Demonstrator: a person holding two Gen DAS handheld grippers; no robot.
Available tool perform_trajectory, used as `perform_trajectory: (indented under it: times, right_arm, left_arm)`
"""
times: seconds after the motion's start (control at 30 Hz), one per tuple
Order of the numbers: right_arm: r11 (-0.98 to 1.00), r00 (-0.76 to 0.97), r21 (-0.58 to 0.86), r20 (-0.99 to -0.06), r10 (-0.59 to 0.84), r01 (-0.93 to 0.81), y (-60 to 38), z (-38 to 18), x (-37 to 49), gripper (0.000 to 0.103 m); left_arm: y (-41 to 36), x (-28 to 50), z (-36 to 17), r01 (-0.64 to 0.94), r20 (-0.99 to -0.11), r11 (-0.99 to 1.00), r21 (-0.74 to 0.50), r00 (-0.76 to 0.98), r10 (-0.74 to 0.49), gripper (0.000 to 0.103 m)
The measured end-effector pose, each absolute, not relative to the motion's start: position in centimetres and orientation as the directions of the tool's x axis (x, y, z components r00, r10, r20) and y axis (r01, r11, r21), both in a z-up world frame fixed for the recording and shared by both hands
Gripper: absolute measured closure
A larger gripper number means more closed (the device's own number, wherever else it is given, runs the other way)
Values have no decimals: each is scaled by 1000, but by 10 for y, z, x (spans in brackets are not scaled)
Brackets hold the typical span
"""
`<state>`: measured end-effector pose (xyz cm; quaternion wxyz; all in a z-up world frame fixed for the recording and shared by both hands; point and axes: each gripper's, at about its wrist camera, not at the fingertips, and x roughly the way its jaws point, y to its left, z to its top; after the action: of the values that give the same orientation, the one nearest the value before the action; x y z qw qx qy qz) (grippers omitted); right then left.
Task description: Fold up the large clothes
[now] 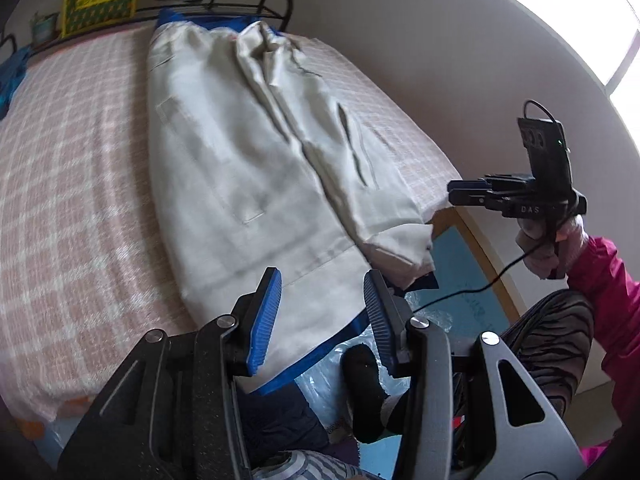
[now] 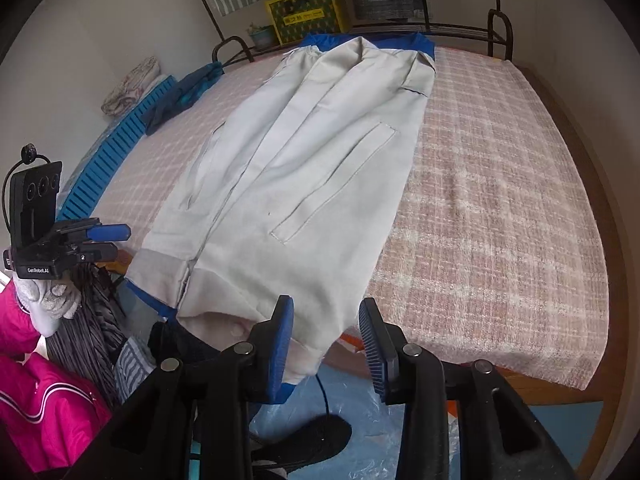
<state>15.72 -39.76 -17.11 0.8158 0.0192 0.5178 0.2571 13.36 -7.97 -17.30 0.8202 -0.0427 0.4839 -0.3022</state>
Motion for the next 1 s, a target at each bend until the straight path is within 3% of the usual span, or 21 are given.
perform_trajectory:
  times: [0.13,0.23,0.43,0.5,0.57,0.67,0.73,0.87,1.0]
  right_arm:
    - [836,297,380,-809,508,-395,-416,-189,150,67]
    - [808,284,436,-779,559,-395,-423,-205,141,67]
    - [764,279,469,-738,615,-443,-413,-240,119,65]
    - [763,284,449,-741,609,-464,-407,-250,115,64]
    - [757,291,437,-736,611,-486,-403,-257,115,63]
    - [747,311,414,-723,617,-520,-399,-261,117,59]
    - [730,310,425,-704,638,-536,-398,-262,119,60]
    - [691,278,461,-681,678,-557,-394,-264,116,80]
    - [681,291,446,-668,685,-581,-397,-251,104,94]
  left_arm:
    - [-145,134,-164,611,-784,748,-259,320,-532,49]
    - [-193,138,-171,700,-816,698,-150,311,-488,49]
    - [-245,154,-202,783,-887,615,-91,218,-408,49]
    - [-249,156,-208,797,-899,599,-76,204,-387,58]
    - [-251,157,-212,811,-913,583,-53,196,-357,85]
    - [-251,159,-216,819,-922,572,-43,187,-338,95]
    - [-252,159,-217,823,-926,567,-41,182,-330,96]
    - [-256,151,-216,836,-928,548,-21,188,-322,99]
    - [-253,141,-206,843,-917,537,-20,199,-347,100]
